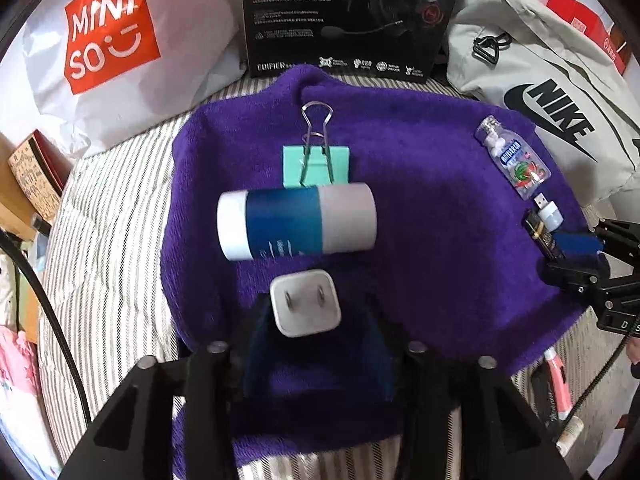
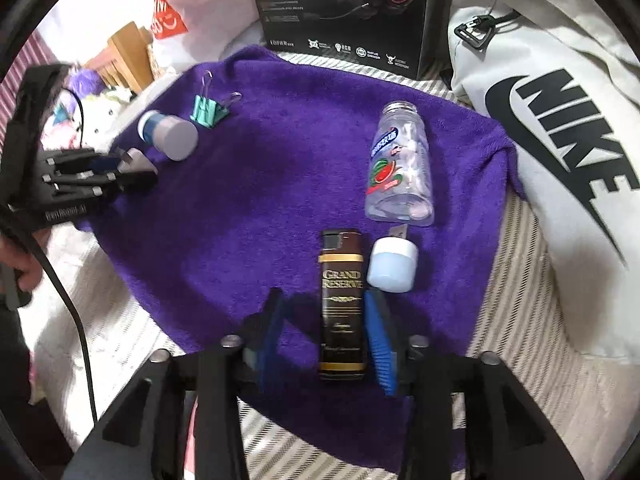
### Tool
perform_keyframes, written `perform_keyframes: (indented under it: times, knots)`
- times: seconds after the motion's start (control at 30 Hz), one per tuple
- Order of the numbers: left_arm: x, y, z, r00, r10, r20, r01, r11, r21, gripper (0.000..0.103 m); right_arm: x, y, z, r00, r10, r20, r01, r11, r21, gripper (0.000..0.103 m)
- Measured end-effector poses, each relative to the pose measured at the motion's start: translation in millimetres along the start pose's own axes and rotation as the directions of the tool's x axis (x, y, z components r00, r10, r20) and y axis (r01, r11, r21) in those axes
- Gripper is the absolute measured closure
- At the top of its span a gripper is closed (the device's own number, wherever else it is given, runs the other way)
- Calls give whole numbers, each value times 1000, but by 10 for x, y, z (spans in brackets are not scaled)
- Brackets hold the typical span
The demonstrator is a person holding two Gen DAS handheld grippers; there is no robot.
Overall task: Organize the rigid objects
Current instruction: 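Open the left tool to drop the plug while the right releases the bottle, then grasp the orange Vaseline tin with the left tool while the right grasps the white roll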
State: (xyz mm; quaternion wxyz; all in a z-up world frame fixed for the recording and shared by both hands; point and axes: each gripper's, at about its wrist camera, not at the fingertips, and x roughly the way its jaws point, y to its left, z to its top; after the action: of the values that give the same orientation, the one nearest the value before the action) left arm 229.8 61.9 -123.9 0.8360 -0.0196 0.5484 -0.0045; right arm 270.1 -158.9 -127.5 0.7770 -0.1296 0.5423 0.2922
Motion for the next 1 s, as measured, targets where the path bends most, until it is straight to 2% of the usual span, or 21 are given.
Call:
perform_keyframes:
  times: [0.13, 0.2, 0.27, 0.33, 0.57, 0.63, 0.83, 1.0]
  knots:
    - [-112, 42, -71, 1000, -22, 1, 22, 998, -52, 54, -123, 24, -33, 1000, -14, -2, 14, 1000, 26, 56]
    - [-239, 52, -125, 999, -29, 27, 31, 997, -74, 53, -272, 50, -85, 1000, -7, 18, 6, 999, 38, 53]
    - [-411, 27, -209, 998, -29, 54, 34, 996, -83, 45, -453, 80, -159, 999, -18, 49, 16, 999, 47, 44]
    - [-566, -20, -304, 996, -30, 84, 36, 997, -75, 40, -655, 96, -257, 995, -38, 89, 31, 997, 75, 40]
    - [-996, -465, -827, 981, -95, 168, 100, 995, -20, 40, -1120, 151, -685, 984, -60, 170, 27, 981, 190, 40]
    - [-989, -619, -921, 978, -136, 156, 136, 991, 9, 40, -1214, 174, -834, 981, -67, 184, 26, 975, 220, 40]
    - [-764, -1118, -1241, 985, -158, 67, 149, 981, 128, 40, -1326, 145, -1257, 980, -66, 185, 10, 956, 293, 40]
    - [-635, -1347, -1352, 994, -100, 35, 91, 975, 204, 40, -1369, 137, -1471, 981, -82, 176, 27, 955, 294, 40]
